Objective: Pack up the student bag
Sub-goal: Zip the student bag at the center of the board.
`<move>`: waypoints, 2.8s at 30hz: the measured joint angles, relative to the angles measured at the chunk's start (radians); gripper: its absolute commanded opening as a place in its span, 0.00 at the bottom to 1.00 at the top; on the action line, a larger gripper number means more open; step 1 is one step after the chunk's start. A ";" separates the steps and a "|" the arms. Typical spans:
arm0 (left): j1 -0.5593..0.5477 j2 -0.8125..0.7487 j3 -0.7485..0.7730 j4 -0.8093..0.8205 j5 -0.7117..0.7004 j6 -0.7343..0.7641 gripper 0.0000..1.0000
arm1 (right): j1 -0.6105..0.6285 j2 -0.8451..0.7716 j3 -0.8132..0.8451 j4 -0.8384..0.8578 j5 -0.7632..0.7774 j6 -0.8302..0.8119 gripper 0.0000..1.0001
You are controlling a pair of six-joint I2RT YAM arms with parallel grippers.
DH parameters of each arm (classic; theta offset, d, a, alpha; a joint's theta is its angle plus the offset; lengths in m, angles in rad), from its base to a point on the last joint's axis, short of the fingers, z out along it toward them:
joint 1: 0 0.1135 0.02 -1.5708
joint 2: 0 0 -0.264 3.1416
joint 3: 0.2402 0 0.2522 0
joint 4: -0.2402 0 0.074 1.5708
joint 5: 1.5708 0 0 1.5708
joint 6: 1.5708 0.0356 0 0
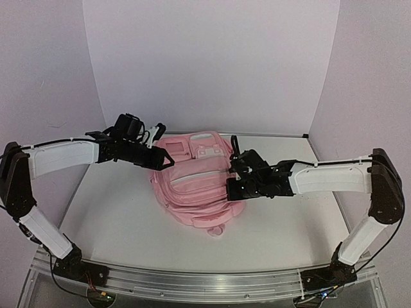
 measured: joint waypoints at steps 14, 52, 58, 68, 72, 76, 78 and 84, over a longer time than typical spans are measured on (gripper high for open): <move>-0.377 0.038 0.008 0.156 -0.151 0.314 0.61 | -0.011 -0.045 -0.090 0.125 -0.090 -0.004 0.00; -0.480 0.265 -0.064 0.535 -0.450 0.507 0.00 | -0.008 -0.094 -0.185 0.246 -0.084 0.066 0.00; -0.486 0.219 -0.128 0.559 -0.475 0.468 0.00 | -0.013 -0.100 -0.186 0.233 -0.068 0.075 0.00; -0.493 0.140 -0.207 0.553 -0.490 0.398 0.00 | -0.017 -0.103 -0.186 0.233 -0.088 0.072 0.00; -0.493 0.122 -0.220 0.541 -0.490 0.380 0.00 | -0.035 -0.103 -0.176 0.227 -0.129 0.042 0.00; -0.493 0.094 -0.250 0.552 -0.491 0.354 0.00 | -0.062 -0.102 -0.144 0.207 -0.172 -0.002 0.00; -0.492 0.076 -0.266 0.557 -0.492 0.343 0.00 | -0.073 -0.096 -0.128 0.199 -0.195 -0.025 0.00; -0.491 0.048 -0.293 0.549 -0.491 0.320 0.00 | -0.113 -0.038 -0.070 0.185 -0.244 -0.109 0.00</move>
